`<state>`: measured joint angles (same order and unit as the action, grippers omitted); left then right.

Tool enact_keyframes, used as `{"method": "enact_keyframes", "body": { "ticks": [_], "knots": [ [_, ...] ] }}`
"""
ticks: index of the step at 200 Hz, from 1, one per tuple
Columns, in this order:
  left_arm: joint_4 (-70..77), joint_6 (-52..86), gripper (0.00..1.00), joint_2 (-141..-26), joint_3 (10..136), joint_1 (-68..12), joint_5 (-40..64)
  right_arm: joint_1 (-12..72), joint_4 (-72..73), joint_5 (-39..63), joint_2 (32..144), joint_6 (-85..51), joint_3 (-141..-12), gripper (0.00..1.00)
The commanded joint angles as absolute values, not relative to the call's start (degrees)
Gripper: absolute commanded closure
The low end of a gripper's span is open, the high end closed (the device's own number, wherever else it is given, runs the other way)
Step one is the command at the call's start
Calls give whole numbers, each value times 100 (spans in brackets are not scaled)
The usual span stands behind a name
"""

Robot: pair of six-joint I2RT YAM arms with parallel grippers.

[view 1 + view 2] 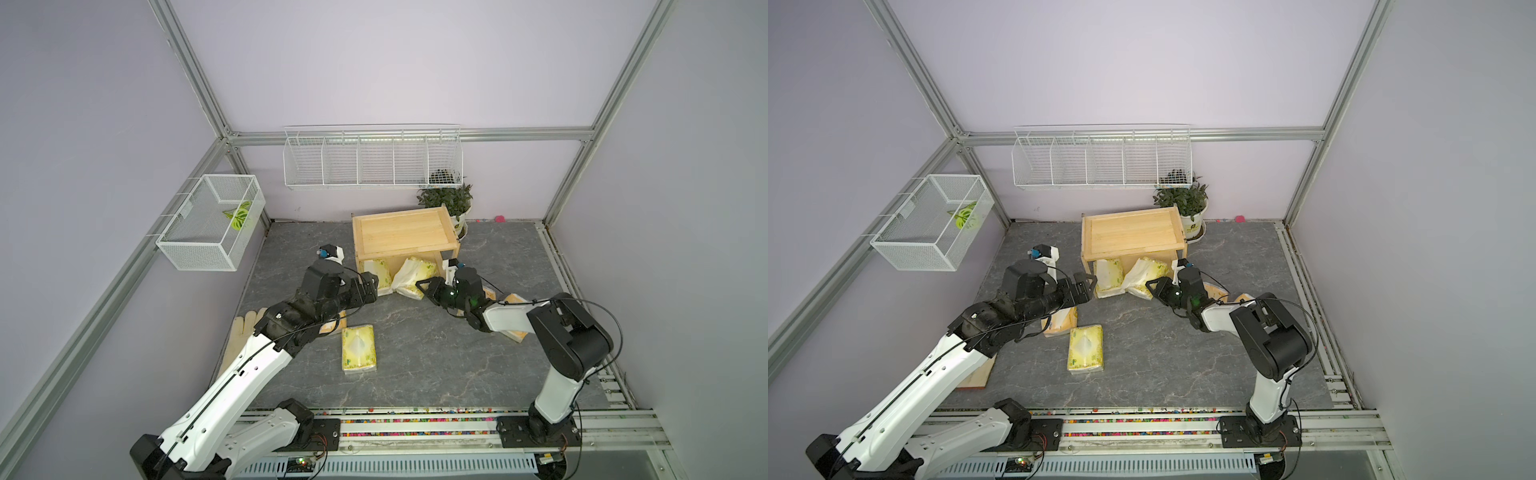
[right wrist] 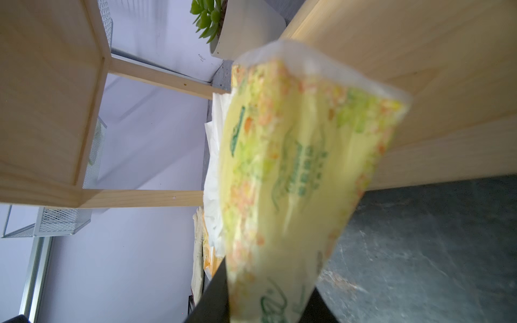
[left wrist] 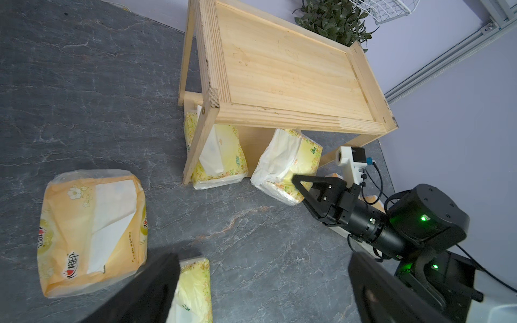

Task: Place the tissue boxes on the shelf by color
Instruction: Place a box of tissues on the shelf.

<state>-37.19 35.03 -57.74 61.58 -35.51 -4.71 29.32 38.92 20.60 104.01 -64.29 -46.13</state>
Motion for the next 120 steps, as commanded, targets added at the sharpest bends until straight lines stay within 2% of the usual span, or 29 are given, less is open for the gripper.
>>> {"method": "enact_keyframes", "body": {
  "ticks": [1, 33, 71, 120],
  "knots": [
    [-3761, 3439, 0, -5685, 6091, -3524, -514, 2918, 4123, 2065, 10609, -6460, -4837, 69],
    [-3768, 3452, 0, -5654, 6069, -3524, -499, 2918, 3935, 1979, 10780, -6416, -5094, 66],
    [-3749, 3500, 0, -5623, 6021, -3525, -479, 2918, 3796, 1918, 10990, -6381, -5238, 43],
    [-3674, 3542, 0, -5614, 5977, -3524, -383, 2925, 3360, 1723, 10709, -6125, -5113, 28]
  ]
}}
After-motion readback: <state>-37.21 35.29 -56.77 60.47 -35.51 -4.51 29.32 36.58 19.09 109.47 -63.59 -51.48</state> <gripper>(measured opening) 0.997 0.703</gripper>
